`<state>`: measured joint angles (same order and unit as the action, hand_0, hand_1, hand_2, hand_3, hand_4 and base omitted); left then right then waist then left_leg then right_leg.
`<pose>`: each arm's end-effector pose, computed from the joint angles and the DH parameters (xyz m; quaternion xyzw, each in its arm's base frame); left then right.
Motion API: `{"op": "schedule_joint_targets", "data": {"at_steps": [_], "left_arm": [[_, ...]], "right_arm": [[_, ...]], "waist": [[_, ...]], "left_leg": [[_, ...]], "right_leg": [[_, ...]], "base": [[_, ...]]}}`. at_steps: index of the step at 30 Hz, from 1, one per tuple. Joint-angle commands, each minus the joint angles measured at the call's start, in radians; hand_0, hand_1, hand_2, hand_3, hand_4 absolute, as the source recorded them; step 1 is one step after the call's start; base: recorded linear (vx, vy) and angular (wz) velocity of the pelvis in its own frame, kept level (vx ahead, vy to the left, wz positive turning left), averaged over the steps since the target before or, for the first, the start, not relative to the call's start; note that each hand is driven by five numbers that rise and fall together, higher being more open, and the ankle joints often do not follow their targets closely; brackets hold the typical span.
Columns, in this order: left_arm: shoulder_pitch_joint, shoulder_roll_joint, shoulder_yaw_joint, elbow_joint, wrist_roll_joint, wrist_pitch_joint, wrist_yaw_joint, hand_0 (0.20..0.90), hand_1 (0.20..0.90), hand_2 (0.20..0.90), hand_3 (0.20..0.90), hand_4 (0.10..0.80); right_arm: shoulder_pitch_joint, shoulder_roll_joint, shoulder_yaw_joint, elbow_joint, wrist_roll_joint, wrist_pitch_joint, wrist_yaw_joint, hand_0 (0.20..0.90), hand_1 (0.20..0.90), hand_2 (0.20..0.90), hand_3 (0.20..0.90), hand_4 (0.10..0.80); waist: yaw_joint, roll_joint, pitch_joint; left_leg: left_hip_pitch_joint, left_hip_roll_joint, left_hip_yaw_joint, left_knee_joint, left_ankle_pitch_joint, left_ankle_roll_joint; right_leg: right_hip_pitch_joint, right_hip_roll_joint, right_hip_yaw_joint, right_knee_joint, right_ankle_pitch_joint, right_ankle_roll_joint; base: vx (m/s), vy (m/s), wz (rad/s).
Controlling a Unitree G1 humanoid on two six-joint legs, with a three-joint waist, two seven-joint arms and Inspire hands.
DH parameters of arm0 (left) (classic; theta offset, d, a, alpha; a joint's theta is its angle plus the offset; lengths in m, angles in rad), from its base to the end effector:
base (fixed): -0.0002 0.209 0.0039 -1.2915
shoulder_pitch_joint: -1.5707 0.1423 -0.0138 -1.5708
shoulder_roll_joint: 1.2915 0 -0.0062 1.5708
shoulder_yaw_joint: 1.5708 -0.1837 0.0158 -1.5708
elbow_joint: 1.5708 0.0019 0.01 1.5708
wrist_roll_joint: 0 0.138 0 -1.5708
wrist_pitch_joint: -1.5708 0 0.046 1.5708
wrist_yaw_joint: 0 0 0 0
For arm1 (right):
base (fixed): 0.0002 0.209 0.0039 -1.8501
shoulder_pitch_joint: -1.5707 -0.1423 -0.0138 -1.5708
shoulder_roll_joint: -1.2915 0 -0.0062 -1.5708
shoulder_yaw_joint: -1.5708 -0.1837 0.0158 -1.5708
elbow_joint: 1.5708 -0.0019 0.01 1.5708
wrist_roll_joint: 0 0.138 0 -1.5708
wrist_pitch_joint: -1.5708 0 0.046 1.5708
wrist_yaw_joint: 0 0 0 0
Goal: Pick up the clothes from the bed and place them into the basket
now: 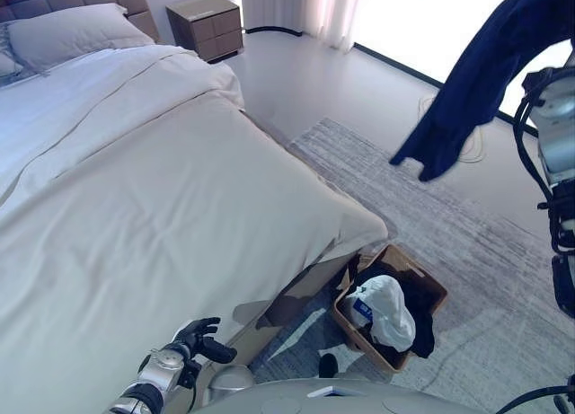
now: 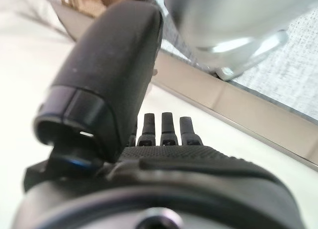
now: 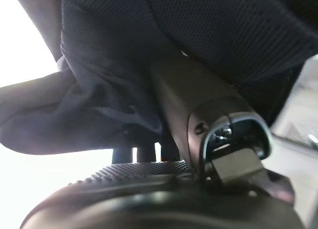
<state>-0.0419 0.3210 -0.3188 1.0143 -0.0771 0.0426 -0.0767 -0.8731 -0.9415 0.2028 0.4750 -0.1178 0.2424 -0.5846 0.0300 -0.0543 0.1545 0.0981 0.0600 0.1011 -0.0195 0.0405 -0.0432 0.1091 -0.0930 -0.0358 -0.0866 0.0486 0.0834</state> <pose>0.1171 0.2255 -0.0970 0.1669 0.5042 -0.0710 0.8443 0.3055 -0.2970 0.2564 -0.4349 -0.1932 -0.4137 0.7762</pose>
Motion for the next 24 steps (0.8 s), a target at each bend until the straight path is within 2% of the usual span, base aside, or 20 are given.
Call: {"op": "schedule_joint_targets", "data": {"at_steps": [1,5,9,12,19,24], "left_arm": [[-0.053,0.016,-0.055,0.032,0.027,-0.026,-0.004,0.900,0.900,0.900,0.900,0.800],[-0.063,0.006,-0.064,0.033,0.044,-0.040,-0.013,0.900,0.900,0.900,0.900,0.800],[-0.069,0.005,-0.078,0.037,0.056,-0.050,-0.014,0.900,0.900,0.900,0.900,0.800],[-0.079,0.001,-0.089,0.030,0.040,-0.071,-0.001,0.900,0.900,0.900,0.900,0.800],[-0.152,-0.010,-0.101,-0.027,-0.051,-0.138,0.049,0.900,0.900,0.900,0.900,0.800],[-0.207,-0.003,-0.100,-0.071,-0.121,-0.164,0.105,0.900,0.900,0.900,0.900,0.800]], "right_arm": [[-0.053,-0.062,-0.062,-0.003,-0.041,-0.057,-0.016,0.300,0.300,0.300,0.200,0.100],[0.058,-0.029,-0.103,-0.004,-0.053,-0.052,0.015,0.300,0.300,0.300,0.200,0.100],[0.142,0.001,-0.127,0.018,-0.057,-0.063,0.034,0.300,0.300,0.300,0.200,0.100],[0.178,0.013,-0.132,0.046,-0.064,-0.074,0.043,0.300,0.300,0.300,0.200,0.100],[0.158,0.014,-0.098,0.129,-0.041,-0.090,-0.009,0.300,0.300,0.300,0.200,0.100],[0.135,0.036,-0.058,0.162,-0.037,-0.080,-0.064,0.300,0.300,0.300,0.200,0.100]], "waist": [[0.019,-0.025,-0.032],[-0.006,-0.008,0.002],[-0.020,0.018,0.038],[-0.034,0.041,0.080],[-0.061,0.100,0.214],[-0.079,0.135,0.311]], "left_leg": [[-0.049,-0.048,-0.076,0.181,-0.159,0.014],[-0.089,-0.040,-0.081,0.260,-0.155,0.012],[-0.116,-0.031,-0.097,0.275,-0.143,0.011],[-0.136,-0.036,-0.110,0.268,-0.133,0.006],[-0.231,-0.047,-0.122,0.266,-0.101,-0.002],[-0.358,-0.050,-0.107,0.304,-0.091,0.008]], "right_leg": [[-0.017,0.052,-0.033,0.062,-0.039,-0.042],[-0.036,0.061,-0.005,0.094,-0.053,-0.057],[-0.066,0.064,0.007,0.155,-0.080,-0.069],[-0.102,0.058,0.004,0.195,-0.096,-0.076],[-0.228,0.044,0.004,0.254,-0.101,-0.085],[-0.388,0.037,-0.001,0.346,-0.100,-0.088]], "base": [[-0.075,-0.114,-0.10],[-0.083,-0.167,-0.18],[-0.072,-0.097,-0.06],[-0.131,-0.027,-0.09],[-0.233,0.040,-0.07],[-0.182,0.006,0.01]]}}
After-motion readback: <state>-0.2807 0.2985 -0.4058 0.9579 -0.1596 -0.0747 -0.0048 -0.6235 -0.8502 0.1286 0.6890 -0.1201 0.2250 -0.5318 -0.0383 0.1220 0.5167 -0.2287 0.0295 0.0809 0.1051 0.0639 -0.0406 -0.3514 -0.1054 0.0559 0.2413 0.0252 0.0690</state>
